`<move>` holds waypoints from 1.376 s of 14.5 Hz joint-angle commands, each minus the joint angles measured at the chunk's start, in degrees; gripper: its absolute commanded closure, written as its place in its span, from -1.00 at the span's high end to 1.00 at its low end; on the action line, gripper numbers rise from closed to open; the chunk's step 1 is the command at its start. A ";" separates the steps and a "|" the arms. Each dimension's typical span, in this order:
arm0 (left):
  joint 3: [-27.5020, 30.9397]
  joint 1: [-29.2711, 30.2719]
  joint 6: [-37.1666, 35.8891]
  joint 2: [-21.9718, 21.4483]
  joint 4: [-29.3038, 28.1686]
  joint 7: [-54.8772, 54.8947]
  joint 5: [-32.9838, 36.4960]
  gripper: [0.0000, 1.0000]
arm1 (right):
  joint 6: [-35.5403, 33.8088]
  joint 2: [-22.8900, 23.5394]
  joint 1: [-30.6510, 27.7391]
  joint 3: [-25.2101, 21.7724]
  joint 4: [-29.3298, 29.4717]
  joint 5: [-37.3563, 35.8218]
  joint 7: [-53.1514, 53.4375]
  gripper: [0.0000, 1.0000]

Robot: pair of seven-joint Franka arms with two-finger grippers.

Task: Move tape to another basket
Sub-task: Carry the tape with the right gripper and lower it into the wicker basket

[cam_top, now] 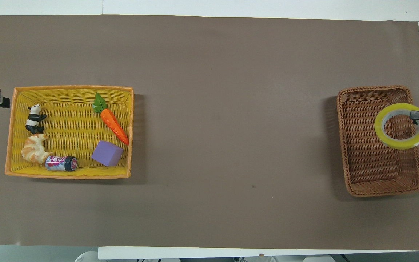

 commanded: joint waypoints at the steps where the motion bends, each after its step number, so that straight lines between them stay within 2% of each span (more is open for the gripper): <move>1: -0.84 2.49 -0.91 -0.07 0.13 1.19 1.06 0.99 | 2.24 0.69 -1.47 1.09 -3.31 -0.84 -4.63 -1.00; 3: -0.84 3.02 -0.99 -0.16 0.13 1.19 3.32 0.99 | 7.06 -0.01 -0.69 1.18 -6.73 -2.42 -5.60 -1.00; 10: -1.02 2.67 -0.64 -0.42 -0.31 1.19 4.04 0.99 | 15.07 0.95 -0.24 1.18 -13.42 -2.69 -18.43 -1.00; 12: -1.19 2.76 2.15 -0.16 -0.49 1.19 4.92 0.99 | 15.87 2.18 -0.24 1.18 -13.87 -2.69 -19.41 -1.00; 15: -3.98 3.11 -0.11 0.02 -0.14 1.19 5.10 0.99 | 17.19 3.94 -0.15 1.18 -13.87 -2.69 -21.95 -0.98; 16: -4.70 3.02 -0.55 0.28 0.13 1.19 5.80 0.99 | 17.19 3.94 -0.07 1.18 -13.78 -2.78 -21.96 -0.73; 17: -4.97 3.02 -0.64 0.63 0.13 1.19 6.24 0.99 | 17.19 4.03 -0.07 1.18 -13.61 -3.39 -21.87 -0.02; 18: -5.49 2.76 -1.16 1.68 0.30 1.28 6.42 0.99 | 17.11 4.47 -0.07 1.18 -12.74 -4.79 -21.61 0.99; 20: -5.59 1.89 -3.18 3.26 1.61 1.28 8.08 0.99 | 17.11 4.38 1.15 1.18 -10.19 -9.78 -21.52 1.00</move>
